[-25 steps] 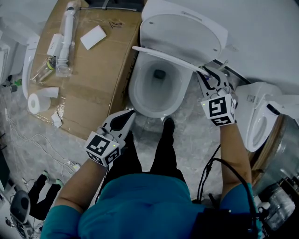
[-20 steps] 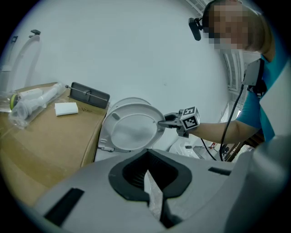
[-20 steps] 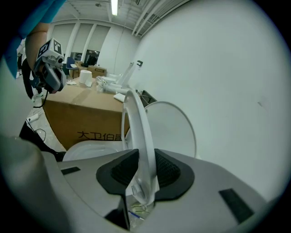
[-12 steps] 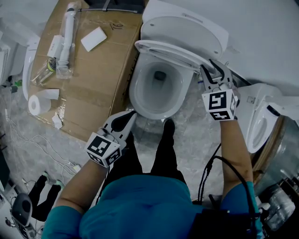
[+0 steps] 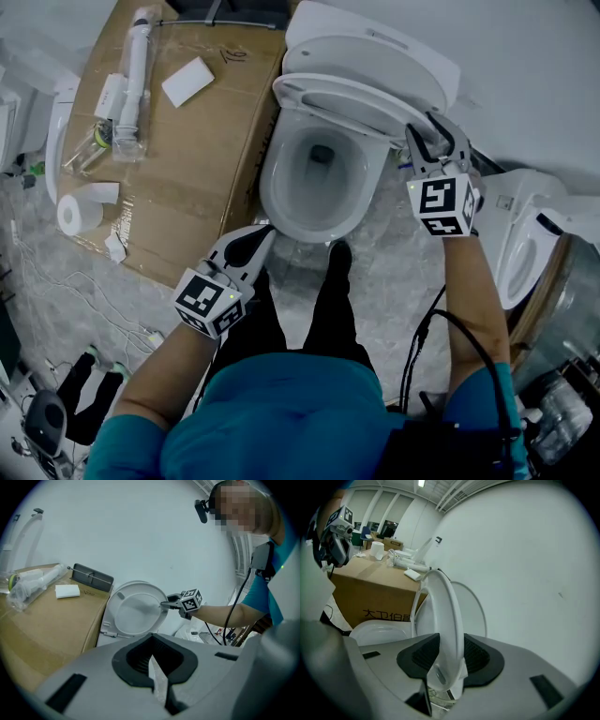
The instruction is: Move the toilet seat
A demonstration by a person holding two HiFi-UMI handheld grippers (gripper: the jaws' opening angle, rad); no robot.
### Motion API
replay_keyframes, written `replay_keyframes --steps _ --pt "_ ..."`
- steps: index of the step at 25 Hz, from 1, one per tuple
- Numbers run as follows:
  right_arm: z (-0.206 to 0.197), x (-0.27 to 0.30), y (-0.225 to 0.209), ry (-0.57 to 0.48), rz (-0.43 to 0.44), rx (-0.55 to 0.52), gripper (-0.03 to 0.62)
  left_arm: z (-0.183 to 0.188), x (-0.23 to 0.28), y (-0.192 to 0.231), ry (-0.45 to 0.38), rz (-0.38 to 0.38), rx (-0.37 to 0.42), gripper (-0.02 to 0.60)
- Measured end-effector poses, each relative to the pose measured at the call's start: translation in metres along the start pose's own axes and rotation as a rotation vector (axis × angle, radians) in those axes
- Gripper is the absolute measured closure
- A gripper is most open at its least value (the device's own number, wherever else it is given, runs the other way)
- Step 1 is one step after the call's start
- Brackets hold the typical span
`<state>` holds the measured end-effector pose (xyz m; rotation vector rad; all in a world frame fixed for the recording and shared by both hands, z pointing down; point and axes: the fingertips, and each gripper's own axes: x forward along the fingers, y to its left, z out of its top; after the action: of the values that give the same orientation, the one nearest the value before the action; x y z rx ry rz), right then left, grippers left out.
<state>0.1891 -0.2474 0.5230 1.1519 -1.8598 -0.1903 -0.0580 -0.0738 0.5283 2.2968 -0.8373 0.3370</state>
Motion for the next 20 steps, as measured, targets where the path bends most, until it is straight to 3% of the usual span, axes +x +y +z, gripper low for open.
replay_keyframes --steps 13,20 --pt "0.002 0.012 -0.023 0.029 -0.107 -0.017 0.416 0.003 0.001 0.002 -0.001 -0.002 -0.005 0.578" --pt "0.0 0.017 -0.04 0.038 -0.172 0.018 0.345 0.005 -0.001 0.005 0.001 0.001 -0.005 0.578"
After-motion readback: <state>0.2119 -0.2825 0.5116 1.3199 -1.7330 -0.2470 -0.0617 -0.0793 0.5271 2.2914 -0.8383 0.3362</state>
